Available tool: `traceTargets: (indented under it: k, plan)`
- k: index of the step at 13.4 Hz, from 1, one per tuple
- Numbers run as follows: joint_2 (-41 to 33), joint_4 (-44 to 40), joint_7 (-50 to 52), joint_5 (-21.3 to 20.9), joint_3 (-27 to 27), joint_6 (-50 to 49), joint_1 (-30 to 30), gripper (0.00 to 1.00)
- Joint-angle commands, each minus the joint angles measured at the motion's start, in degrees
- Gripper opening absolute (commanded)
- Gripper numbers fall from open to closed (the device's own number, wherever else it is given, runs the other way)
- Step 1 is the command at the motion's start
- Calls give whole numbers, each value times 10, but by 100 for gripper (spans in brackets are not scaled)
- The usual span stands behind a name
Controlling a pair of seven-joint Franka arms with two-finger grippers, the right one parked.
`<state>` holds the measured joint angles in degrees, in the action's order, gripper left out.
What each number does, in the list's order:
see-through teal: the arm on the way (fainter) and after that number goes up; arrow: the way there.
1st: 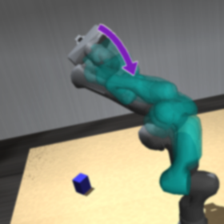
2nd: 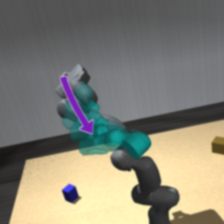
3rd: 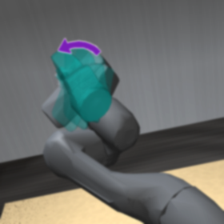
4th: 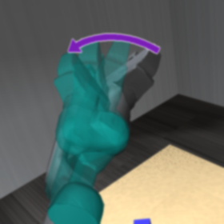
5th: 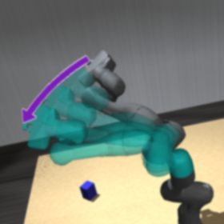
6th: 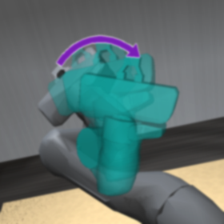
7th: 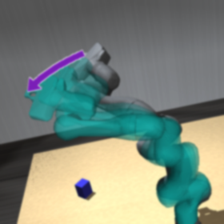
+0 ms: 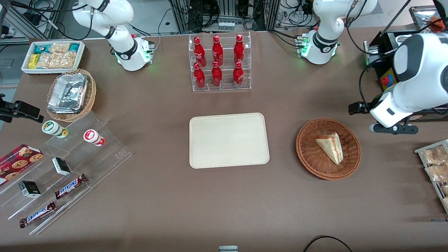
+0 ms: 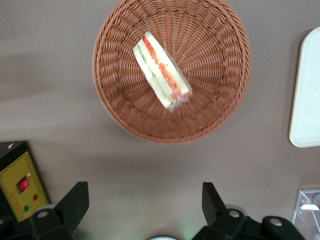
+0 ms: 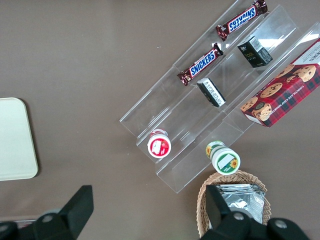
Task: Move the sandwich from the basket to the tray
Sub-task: 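Move the left gripper over the wrapped sandwich in the wicker basket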
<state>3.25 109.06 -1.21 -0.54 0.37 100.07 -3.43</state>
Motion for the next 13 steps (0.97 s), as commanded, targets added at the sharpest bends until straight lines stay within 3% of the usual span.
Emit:
traceTargets:
  k: [1,7,13]
  plan:
    - [-1,62,2,4,2,83,-7,100]
    - [62,78,55,4,2,186,-11,100]
    - [53,131,228,4,2,275,-19,100]
